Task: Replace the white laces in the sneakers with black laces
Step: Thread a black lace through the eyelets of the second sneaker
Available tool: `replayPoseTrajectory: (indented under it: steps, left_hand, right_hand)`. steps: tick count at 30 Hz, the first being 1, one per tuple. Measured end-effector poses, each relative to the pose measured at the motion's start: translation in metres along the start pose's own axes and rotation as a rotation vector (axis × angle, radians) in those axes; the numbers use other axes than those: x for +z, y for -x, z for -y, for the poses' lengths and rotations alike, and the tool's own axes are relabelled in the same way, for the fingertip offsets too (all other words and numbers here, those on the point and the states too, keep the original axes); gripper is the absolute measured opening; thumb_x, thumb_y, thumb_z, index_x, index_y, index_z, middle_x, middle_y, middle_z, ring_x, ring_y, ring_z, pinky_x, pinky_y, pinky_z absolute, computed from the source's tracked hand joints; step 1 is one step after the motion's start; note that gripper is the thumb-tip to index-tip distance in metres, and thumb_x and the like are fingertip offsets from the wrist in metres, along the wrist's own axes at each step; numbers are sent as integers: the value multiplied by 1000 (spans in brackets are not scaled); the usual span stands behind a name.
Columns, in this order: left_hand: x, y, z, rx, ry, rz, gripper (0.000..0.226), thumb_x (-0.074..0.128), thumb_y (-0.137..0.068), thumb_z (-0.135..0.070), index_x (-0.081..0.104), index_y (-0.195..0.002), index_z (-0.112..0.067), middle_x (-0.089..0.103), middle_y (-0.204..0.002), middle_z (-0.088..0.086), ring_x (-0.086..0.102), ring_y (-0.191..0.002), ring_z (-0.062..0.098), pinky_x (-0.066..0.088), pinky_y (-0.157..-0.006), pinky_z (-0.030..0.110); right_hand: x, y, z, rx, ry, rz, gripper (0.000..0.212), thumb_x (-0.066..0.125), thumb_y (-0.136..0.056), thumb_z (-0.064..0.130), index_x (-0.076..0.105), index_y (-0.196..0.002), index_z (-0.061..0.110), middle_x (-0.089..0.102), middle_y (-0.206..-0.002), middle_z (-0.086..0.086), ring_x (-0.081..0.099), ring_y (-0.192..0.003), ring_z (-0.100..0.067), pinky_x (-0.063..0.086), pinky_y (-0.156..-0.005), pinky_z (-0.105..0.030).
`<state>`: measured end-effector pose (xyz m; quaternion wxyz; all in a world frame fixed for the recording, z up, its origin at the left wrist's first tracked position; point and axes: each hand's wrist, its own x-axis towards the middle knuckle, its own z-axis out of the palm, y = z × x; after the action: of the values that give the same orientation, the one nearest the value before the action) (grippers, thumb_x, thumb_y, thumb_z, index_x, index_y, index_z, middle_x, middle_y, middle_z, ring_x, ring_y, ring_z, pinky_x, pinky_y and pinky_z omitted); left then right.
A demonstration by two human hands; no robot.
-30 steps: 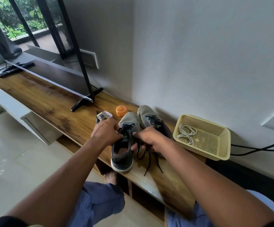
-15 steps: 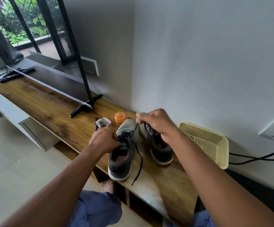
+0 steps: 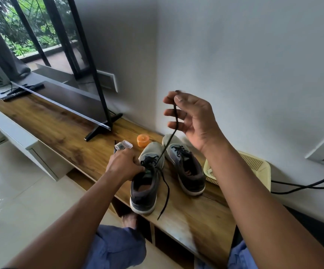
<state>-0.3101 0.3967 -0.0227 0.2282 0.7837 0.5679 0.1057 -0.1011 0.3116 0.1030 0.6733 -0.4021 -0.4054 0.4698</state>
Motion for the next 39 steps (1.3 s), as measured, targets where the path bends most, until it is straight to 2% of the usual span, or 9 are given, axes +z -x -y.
replayPoseTrajectory:
  steps: [4,8,13,16,20,24,27,32,39]
  left_hand:
    - [-4,2,-1,-2,42,12,17,88,-79,-28,74,-72,-24,73,-71,-7,73,-61,9,66,-66,38]
    - [-6,5,-3,2,63,12,16,89,-80,-24,75,-73,-23,74,-68,-5,72,-54,8,66,-64,34]
    - [-9,5,-3,-27,155,70,15,88,-83,-22,76,-77,-17,76,-69,0,74,-56,12,66,-63,32]
    - [-10,5,-2,-51,213,100,13,85,-86,-18,76,-82,-9,77,-70,4,76,-60,16,66,-66,33]
    - [-12,2,2,-96,268,142,13,82,-89,-16,77,-87,-5,78,-73,7,78,-64,17,67,-72,39]
    - [-15,-1,4,-108,266,208,7,82,-87,-12,78,-88,-7,79,-79,10,79,-68,18,67,-75,41]
    - [-15,1,2,-72,206,239,4,82,-86,-10,80,-85,-13,79,-79,6,78,-68,16,67,-73,36]
    - [-13,2,6,-103,256,155,7,81,-86,-6,78,-86,-13,78,-81,7,77,-65,14,63,-60,26]
    - [-13,-1,14,-275,495,182,8,82,-85,1,77,-91,-1,79,-85,15,79,-71,25,63,-58,29]
  right_hand:
    - [-1,-5,-1,-41,124,-66,23,64,-102,13,70,-120,0,75,-110,-18,66,-63,-21,50,-48,-26]
    - [-2,-9,-17,-61,165,-120,15,63,-100,-2,70,-112,-7,72,-84,-18,68,-66,-21,60,-62,-30]
    - [-1,-8,-45,75,312,-9,34,55,-97,-15,68,-125,0,77,-103,-19,70,-68,-20,55,-56,-25]
    - [1,-4,-67,169,395,16,33,55,-95,-17,73,-116,1,78,-99,-14,70,-65,-20,52,-49,-23]
    - [10,8,-99,300,467,-16,7,72,-93,-4,74,-99,-3,77,-89,-22,73,-72,-24,61,-59,-28]
    - [21,21,-134,441,605,35,15,76,-90,-3,73,-104,-2,77,-91,-24,73,-72,-26,66,-73,-40]
    - [18,26,-149,356,812,66,10,77,-89,2,78,-99,5,78,-81,-16,76,-68,-26,66,-74,-41]
    - [16,32,-157,36,1265,80,8,71,-86,16,75,-80,12,73,-70,-3,71,-67,-21,61,-66,-41]
    - [21,35,-162,-50,1379,75,20,68,-89,29,66,-73,18,65,-68,1,62,-65,-22,46,-59,-32]
